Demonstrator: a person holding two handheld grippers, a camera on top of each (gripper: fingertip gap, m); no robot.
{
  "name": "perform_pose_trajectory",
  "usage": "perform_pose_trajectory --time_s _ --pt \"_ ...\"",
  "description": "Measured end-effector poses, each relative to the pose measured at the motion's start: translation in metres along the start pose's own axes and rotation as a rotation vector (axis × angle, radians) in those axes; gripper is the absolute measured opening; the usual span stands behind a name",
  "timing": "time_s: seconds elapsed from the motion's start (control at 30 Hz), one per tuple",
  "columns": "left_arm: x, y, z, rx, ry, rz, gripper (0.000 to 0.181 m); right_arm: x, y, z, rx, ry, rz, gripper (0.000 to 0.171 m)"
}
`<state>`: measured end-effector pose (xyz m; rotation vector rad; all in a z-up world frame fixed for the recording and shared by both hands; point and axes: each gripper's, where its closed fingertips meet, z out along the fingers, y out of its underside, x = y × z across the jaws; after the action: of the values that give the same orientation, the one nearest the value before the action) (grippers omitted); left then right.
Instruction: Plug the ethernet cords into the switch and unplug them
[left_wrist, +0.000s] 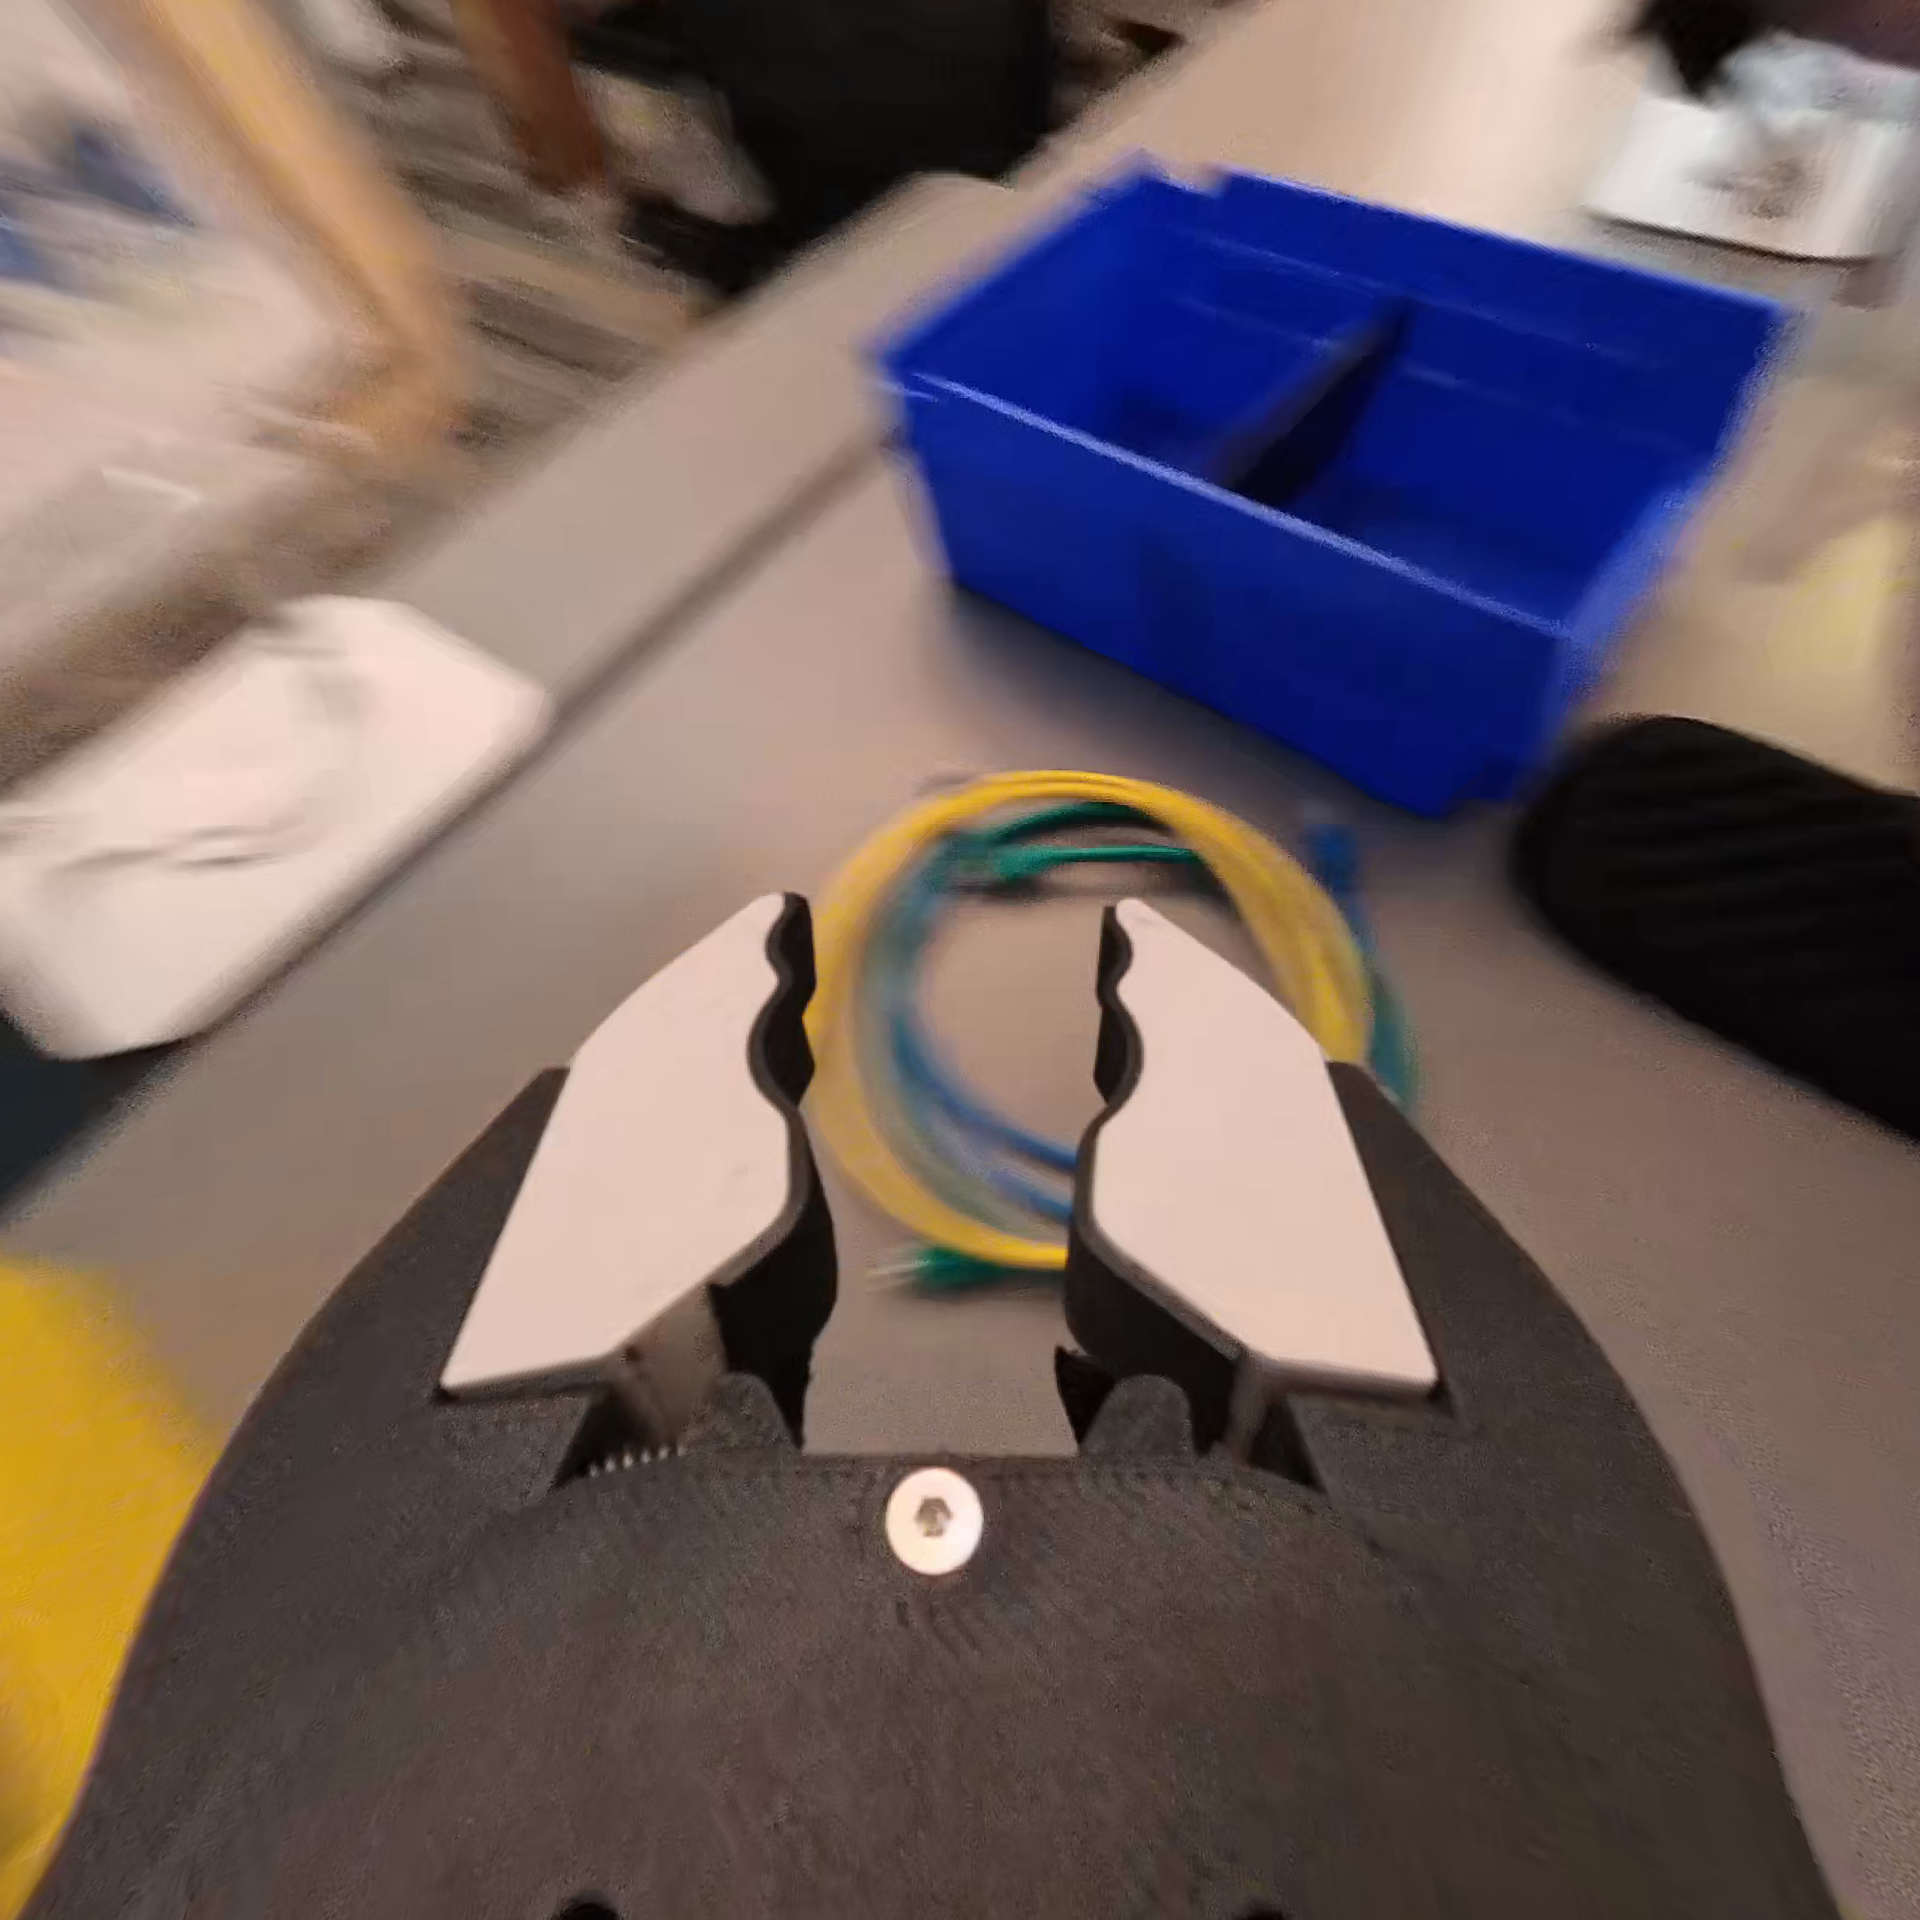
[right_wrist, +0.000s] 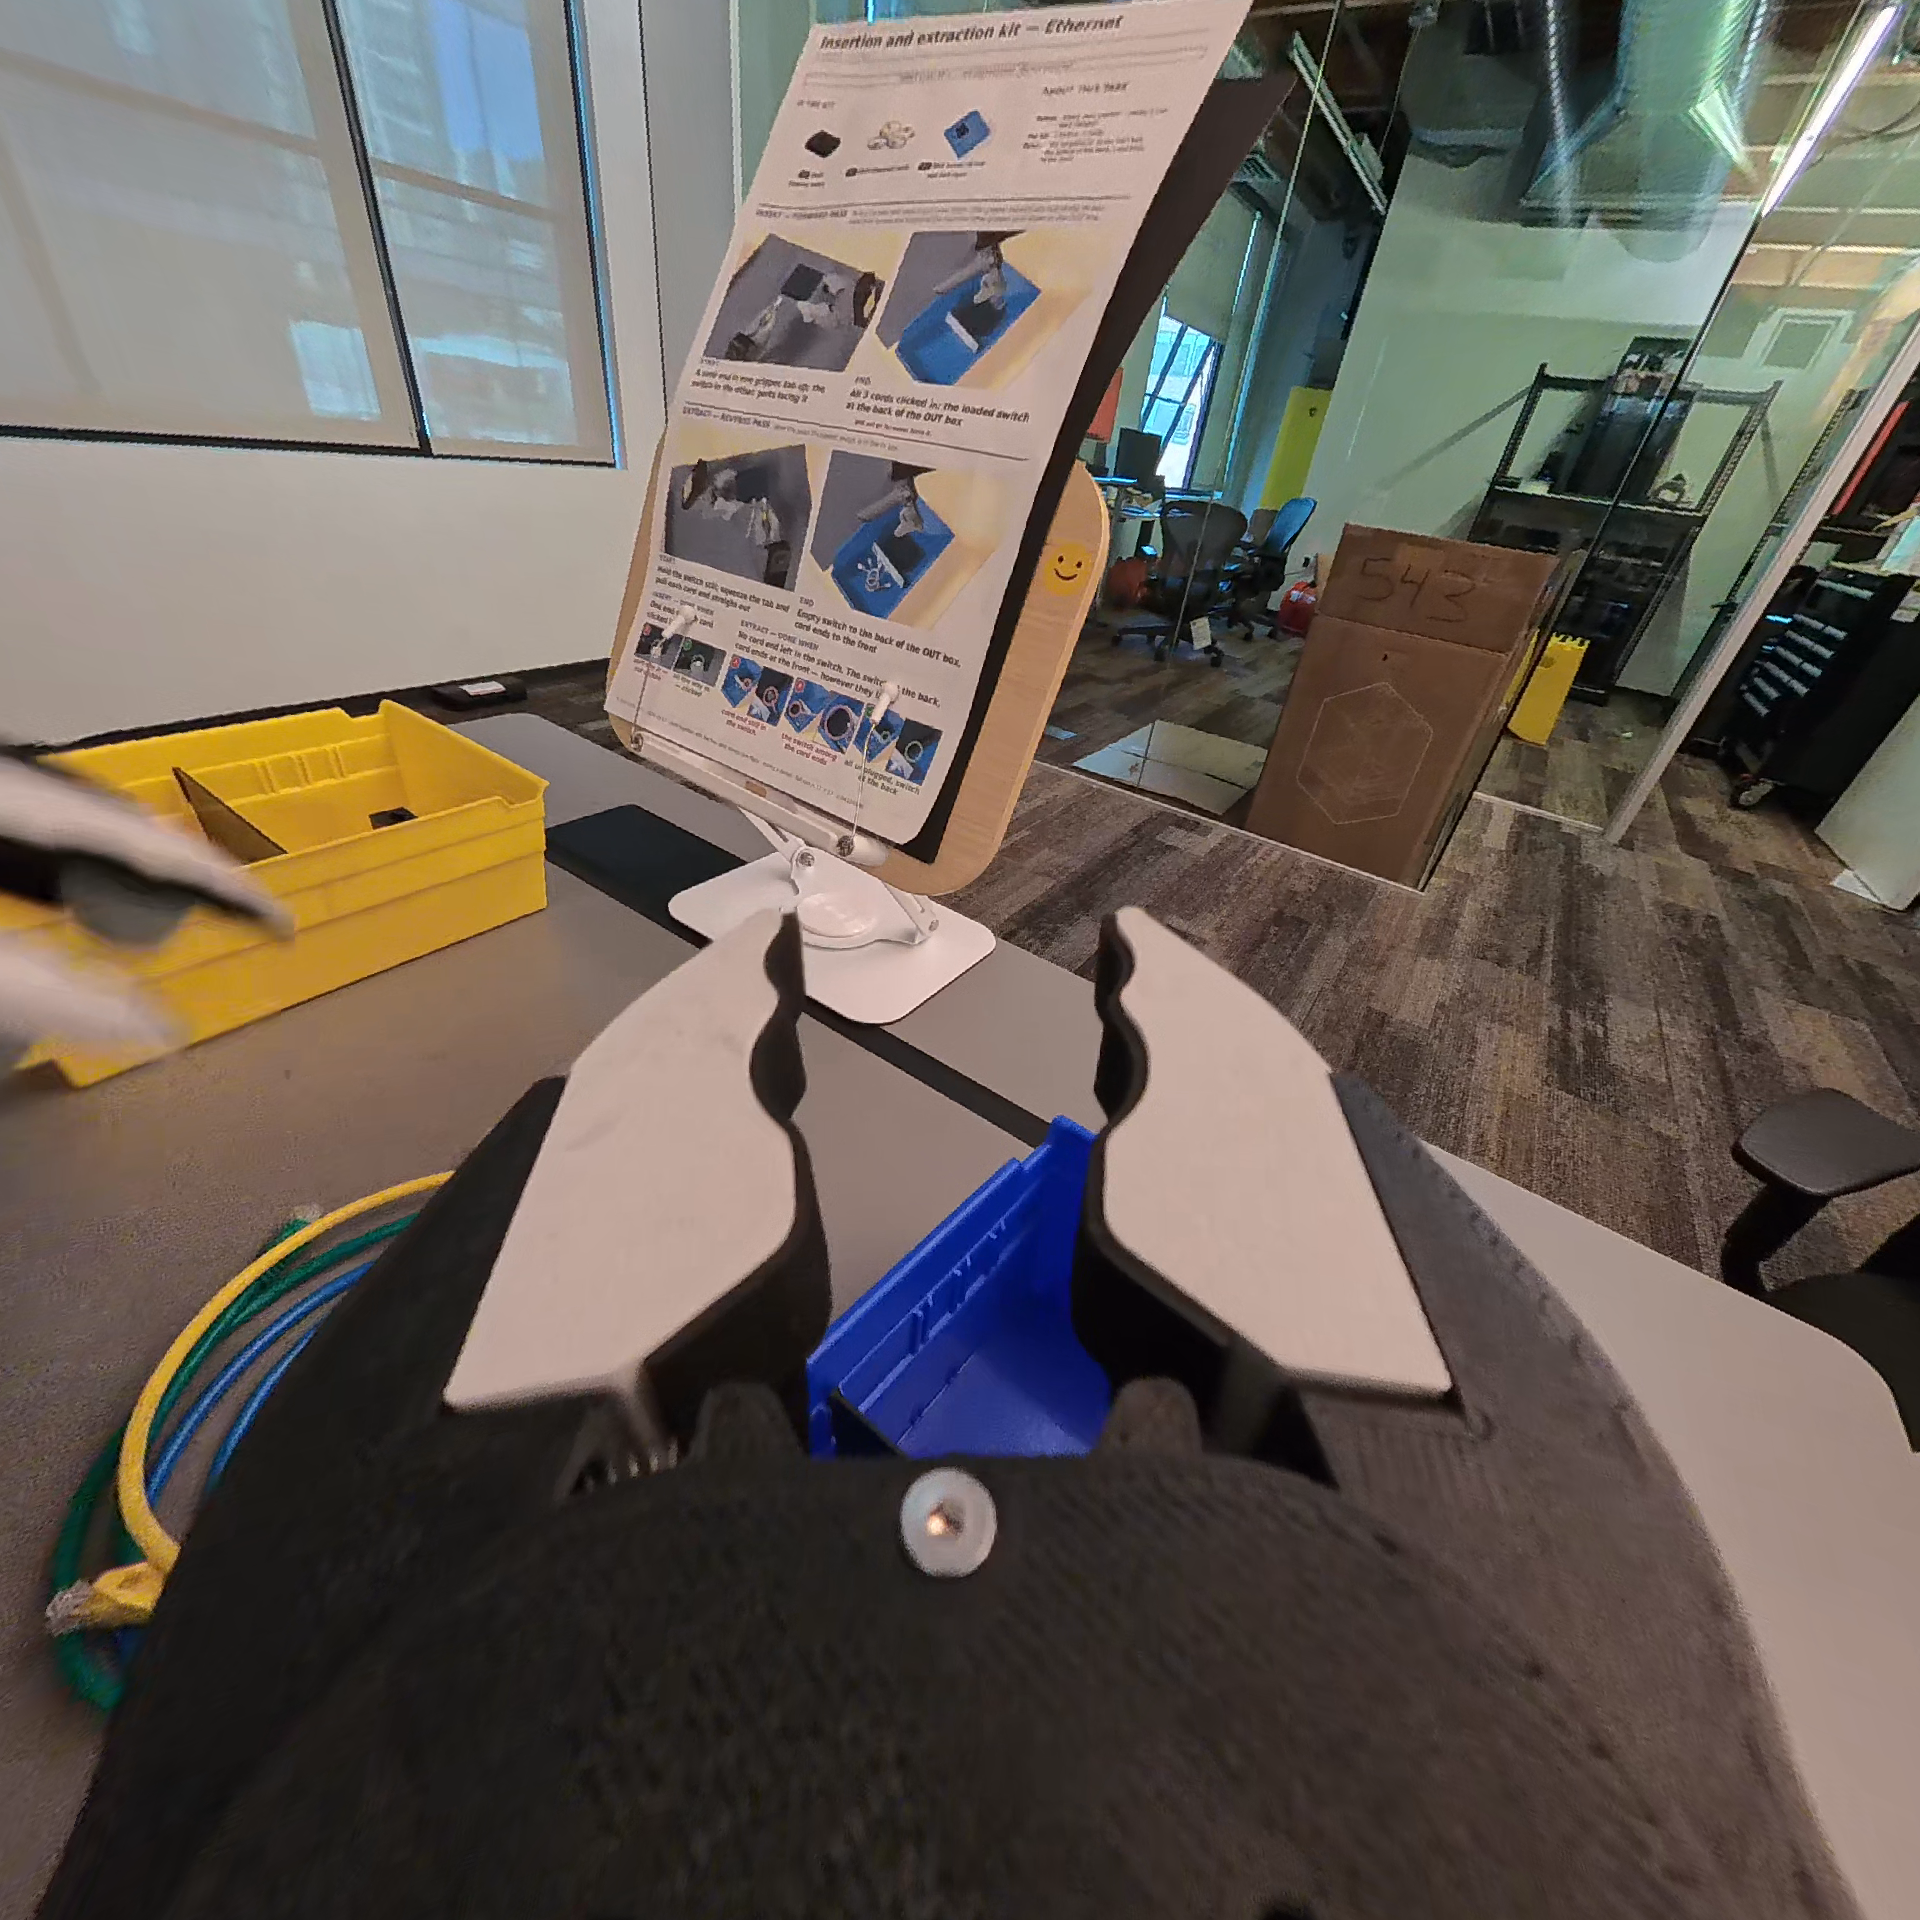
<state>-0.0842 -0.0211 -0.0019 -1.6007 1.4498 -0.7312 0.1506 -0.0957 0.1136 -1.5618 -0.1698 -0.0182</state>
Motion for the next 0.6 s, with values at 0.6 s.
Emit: perform_pose_trajectory --time_s 0.6 --pt "-0.293 0.193 -0.014 -0.739 0.042 0.381 0.047 0.012 0.007 -0.001 -0.062 0.087 -0.063 0.055"
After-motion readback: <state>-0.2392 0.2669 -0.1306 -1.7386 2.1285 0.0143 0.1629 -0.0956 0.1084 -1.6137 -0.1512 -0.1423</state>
